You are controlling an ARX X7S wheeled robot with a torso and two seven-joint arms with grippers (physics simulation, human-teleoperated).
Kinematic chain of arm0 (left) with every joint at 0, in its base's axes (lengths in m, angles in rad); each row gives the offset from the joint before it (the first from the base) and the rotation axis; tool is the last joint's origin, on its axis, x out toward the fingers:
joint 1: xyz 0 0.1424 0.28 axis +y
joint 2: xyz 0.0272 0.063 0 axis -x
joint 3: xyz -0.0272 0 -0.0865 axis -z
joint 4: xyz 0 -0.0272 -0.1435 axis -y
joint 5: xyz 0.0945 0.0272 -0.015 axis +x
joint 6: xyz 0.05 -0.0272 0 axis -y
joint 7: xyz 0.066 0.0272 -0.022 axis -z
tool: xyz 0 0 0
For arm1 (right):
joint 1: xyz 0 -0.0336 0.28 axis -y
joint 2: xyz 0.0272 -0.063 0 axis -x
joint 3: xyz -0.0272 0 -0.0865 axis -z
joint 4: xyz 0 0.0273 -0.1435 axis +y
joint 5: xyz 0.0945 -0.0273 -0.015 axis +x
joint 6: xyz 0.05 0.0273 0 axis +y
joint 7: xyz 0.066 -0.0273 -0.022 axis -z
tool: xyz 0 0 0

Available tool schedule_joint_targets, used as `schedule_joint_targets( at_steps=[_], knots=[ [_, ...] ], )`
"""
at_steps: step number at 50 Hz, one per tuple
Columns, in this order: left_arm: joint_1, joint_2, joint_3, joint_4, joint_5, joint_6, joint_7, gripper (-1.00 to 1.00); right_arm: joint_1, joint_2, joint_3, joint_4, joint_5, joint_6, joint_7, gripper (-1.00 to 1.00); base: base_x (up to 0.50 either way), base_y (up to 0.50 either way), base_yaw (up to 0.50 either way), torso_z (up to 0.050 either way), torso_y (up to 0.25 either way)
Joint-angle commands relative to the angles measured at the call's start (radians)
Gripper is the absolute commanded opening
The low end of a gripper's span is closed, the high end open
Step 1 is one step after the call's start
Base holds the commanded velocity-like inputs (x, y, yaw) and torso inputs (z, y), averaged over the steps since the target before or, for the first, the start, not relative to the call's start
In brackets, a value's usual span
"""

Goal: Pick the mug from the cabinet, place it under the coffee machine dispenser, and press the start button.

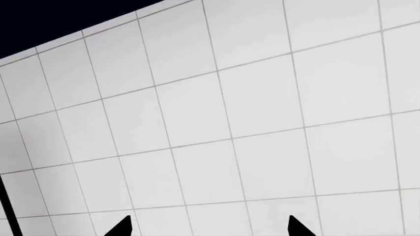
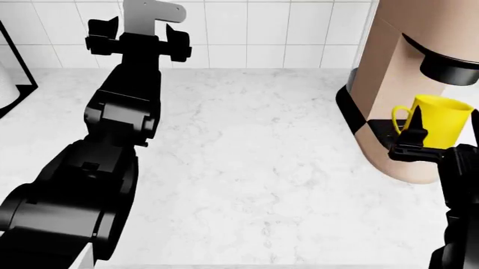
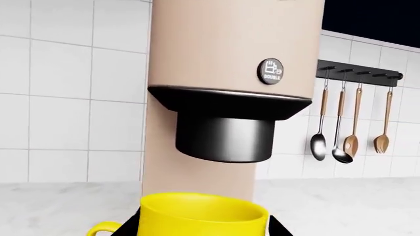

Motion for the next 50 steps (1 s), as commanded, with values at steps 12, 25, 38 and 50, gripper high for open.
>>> schedule_joint_targets(
  at_steps=[12,25,38,50],
  knots=[
    [0.000,0.000,0.001,0.000,-0.001,0.000,0.000,1.00,0.069,0.037,-0.042,0.214,-0.028,-0.148,0.070,-1.00,0.00,0.00,0.00,0.000,0.000],
    [0.000,0.002,0.003,0.000,-0.001,0.002,0.000,1.00,0.090,0.050,-0.068,0.298,-0.039,-0.191,0.100,-1.00,0.00,0.00,0.00,0.000,0.000],
    [-0.002,0.000,0.003,0.000,-0.001,0.002,0.000,1.00,0.099,0.056,-0.071,0.352,-0.033,-0.226,0.125,-1.00,0.00,0.00,0.00,0.000,0.000],
    [-0.006,0.001,0.003,0.000,-0.001,0.002,0.001,1.00,0.109,0.057,-0.081,0.419,-0.027,-0.275,0.149,-1.00,0.00,0.00,0.00,0.000,0.000]
  ],
)
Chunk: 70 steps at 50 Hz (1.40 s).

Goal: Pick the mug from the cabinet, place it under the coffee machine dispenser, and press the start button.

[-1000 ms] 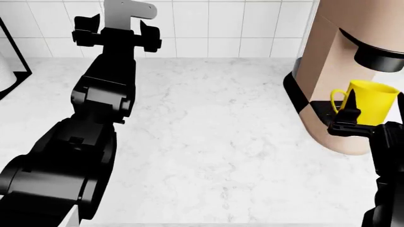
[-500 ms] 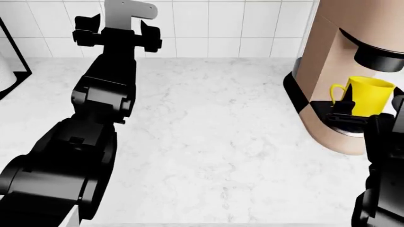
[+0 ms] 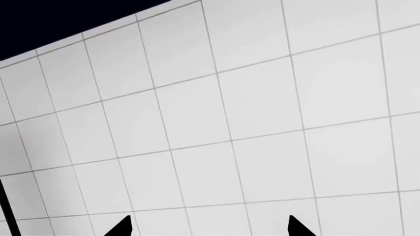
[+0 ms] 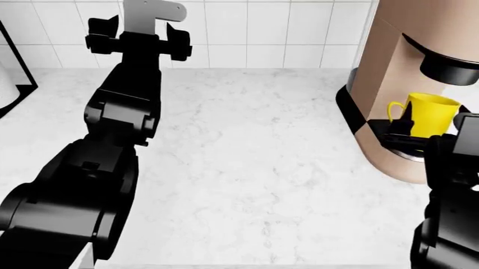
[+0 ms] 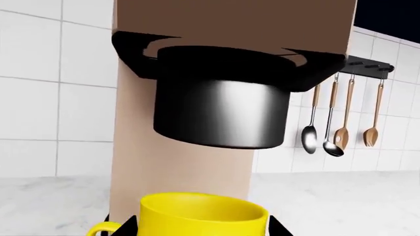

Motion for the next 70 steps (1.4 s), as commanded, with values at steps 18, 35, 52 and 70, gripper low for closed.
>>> schedule_joint_targets(
  at_steps=[18,35,52,70],
  knots=[
    [0.000,0.001,0.002,0.000,-0.001,0.004,0.001,1.00,0.016,0.025,-0.007,0.170,-0.018,-0.142,0.058,-1.00,0.00,0.00,0.00,0.000,0.000],
    [-0.001,0.002,-0.002,0.000,-0.002,0.001,0.002,1.00,0.018,0.027,-0.010,0.196,-0.012,-0.098,0.064,1.00,0.00,0.00,0.00,0.000,0.000],
    [-0.002,0.002,-0.003,0.000,-0.002,0.001,0.002,1.00,-0.011,-0.002,-0.017,0.028,-0.013,-0.061,0.076,1.00,0.00,0.00,0.00,0.000,0.000],
    [-0.001,0.008,0.003,0.000,-0.002,0.003,0.002,1.00,-0.107,-0.038,-0.020,-0.253,0.007,0.063,0.036,1.00,0.00,0.00,0.00,0.000,0.000]
  ],
)
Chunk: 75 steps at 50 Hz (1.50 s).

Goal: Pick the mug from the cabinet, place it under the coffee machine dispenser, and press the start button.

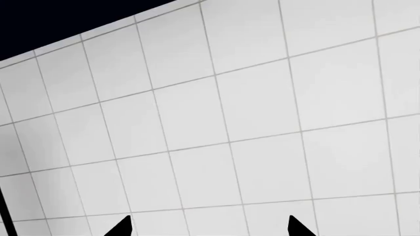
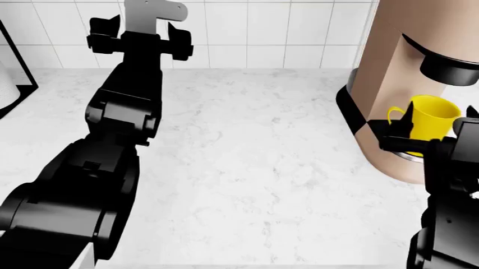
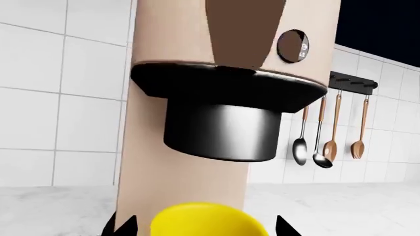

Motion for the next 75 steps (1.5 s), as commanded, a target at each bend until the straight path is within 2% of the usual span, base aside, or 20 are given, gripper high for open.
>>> schedule_joint_targets(
  at_steps=[1,8,20,21,28,41,47,57,75],
  knots=[
    [0.000,0.004,0.005,0.000,-0.001,0.001,0.000,1.00,-0.053,-0.020,0.008,-0.167,0.016,0.070,-0.019,1.00,0.00,0.00,0.00,0.000,0.000],
    [0.004,0.003,0.008,0.000,-0.003,0.002,-0.003,1.00,-0.108,-0.039,0.026,-0.357,0.057,0.170,-0.059,1.00,0.00,0.00,0.00,0.000,0.000],
    [0.005,0.004,0.012,0.000,-0.005,0.004,-0.004,1.00,-0.145,-0.007,0.001,-0.730,0.042,0.495,-0.114,1.00,0.00,0.00,0.00,0.000,0.000],
    [0.004,0.004,0.012,0.000,-0.005,0.003,-0.004,1.00,-0.138,0.002,-0.004,-0.751,0.037,0.514,-0.116,-1.00,0.00,0.00,0.00,0.000,0.000],
    [0.000,0.002,0.012,0.000,-0.006,0.002,-0.003,1.00,-0.069,0.088,-0.022,-0.812,0.018,0.641,-0.145,-1.00,0.00,0.00,0.00,0.000,0.000],
    [-0.004,0.000,0.007,0.000,-0.006,-0.003,-0.001,1.00,0.191,0.288,-0.114,-0.853,0.013,1.009,-0.222,-1.00,0.00,0.00,0.00,0.000,0.000],
    [-0.007,0.000,0.006,0.000,-0.005,-0.004,-0.001,1.00,0.291,0.338,-0.145,-0.824,0.037,1.103,-0.259,-1.00,0.00,0.00,0.00,0.000,0.000],
    [-0.007,0.001,0.005,0.000,-0.004,-0.004,0.000,1.00,0.421,0.383,-0.175,-0.739,0.049,1.145,-0.271,-1.00,0.00,0.00,0.00,0.000,0.000],
    [-0.007,0.001,0.006,0.000,-0.003,-0.002,0.000,1.00,0.428,0.407,-0.142,-0.613,0.028,1.067,-0.248,-1.00,0.00,0.00,0.00,0.000,0.000]
  ],
)
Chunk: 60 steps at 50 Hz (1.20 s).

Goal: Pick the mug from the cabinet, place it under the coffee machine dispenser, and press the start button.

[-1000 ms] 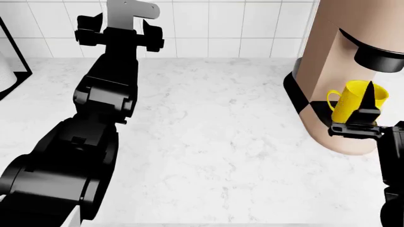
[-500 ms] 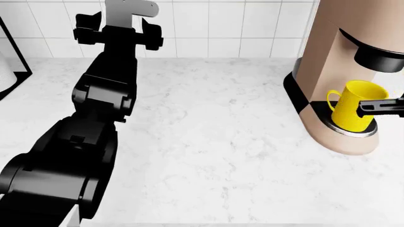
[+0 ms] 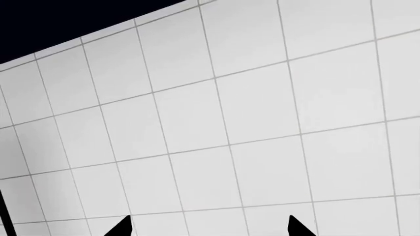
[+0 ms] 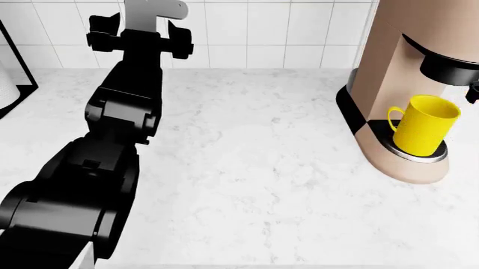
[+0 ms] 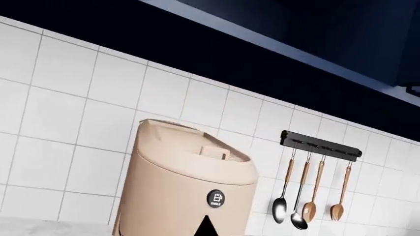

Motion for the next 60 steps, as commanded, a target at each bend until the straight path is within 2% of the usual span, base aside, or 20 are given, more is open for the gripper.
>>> schedule_joint_targets(
  at_steps=[1,22,60],
  knots=[
    [0.000,0.000,0.000,0.000,0.000,0.001,0.000,1.00,0.023,0.014,0.001,0.072,-0.008,-0.030,0.011,-1.00,0.00,0.00,0.00,0.000,0.000],
    [0.003,0.002,0.007,0.000,0.000,0.004,-0.002,1.00,0.065,-0.006,-0.030,0.228,-0.017,-0.138,0.059,-1.00,0.00,0.00,0.00,0.000,0.000],
    [0.006,0.003,0.009,0.000,-0.004,0.001,-0.005,1.00,0.064,-0.053,-0.047,0.342,-0.017,-0.238,0.102,-1.00,0.00,0.00,0.00,0.000,0.000]
  ],
)
